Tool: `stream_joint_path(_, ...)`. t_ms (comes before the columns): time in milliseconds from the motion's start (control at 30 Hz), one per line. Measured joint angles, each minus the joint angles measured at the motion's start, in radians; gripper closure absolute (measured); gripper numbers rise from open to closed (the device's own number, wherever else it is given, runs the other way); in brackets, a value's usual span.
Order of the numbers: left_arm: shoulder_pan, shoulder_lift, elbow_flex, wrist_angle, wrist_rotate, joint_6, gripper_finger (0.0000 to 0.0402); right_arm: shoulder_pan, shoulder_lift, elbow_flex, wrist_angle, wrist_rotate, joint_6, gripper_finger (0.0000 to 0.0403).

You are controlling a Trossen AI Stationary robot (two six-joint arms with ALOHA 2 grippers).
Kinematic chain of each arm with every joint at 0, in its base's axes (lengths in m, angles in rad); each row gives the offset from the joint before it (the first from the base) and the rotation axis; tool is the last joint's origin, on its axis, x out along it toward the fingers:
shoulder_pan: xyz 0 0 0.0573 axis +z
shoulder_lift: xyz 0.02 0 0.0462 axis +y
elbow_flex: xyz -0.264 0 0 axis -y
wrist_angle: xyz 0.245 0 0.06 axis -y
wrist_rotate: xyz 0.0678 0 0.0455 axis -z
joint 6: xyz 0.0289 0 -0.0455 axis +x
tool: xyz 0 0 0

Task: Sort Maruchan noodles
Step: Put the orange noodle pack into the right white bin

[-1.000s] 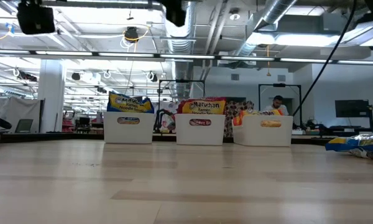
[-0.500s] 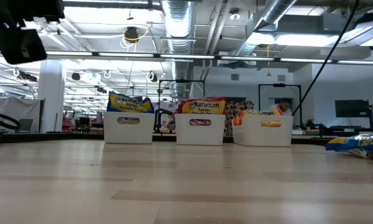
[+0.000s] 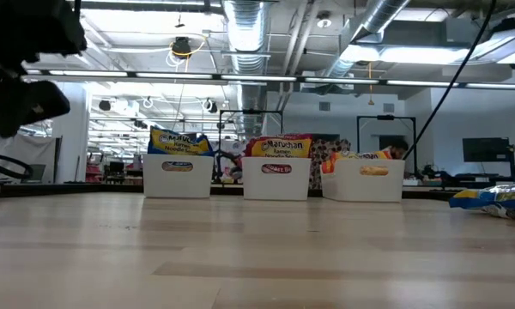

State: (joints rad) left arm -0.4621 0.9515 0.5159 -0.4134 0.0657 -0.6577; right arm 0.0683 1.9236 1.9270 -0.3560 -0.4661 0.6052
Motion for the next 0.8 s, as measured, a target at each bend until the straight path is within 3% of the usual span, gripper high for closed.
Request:
stream_joint_path(233,-0.061,0.195,0.000,0.214,0.009,0.008,0.0187,-0.005,0.000,0.000,-0.006,-0.001,0.000,0.0163)
stream_joint_path(400,-0.062,0.282,0.000,0.332,0.075,0.006,0.0187,-0.005,0.001,0.000,-0.006,-0.002,-0.001,0.0163)
stream_joint_path(633,-0.063,0.349,0.000,0.398,0.156,0.000,0.0187,-0.003,0.001,0.000,-0.008,-0.003,-0.002,0.0163)
stream_joint_path(800,-0.062,0.379,0.000,0.411,0.155,0.003,0.0187,0.002,0.001,0.000,-0.009,-0.003,-0.002,0.0163)
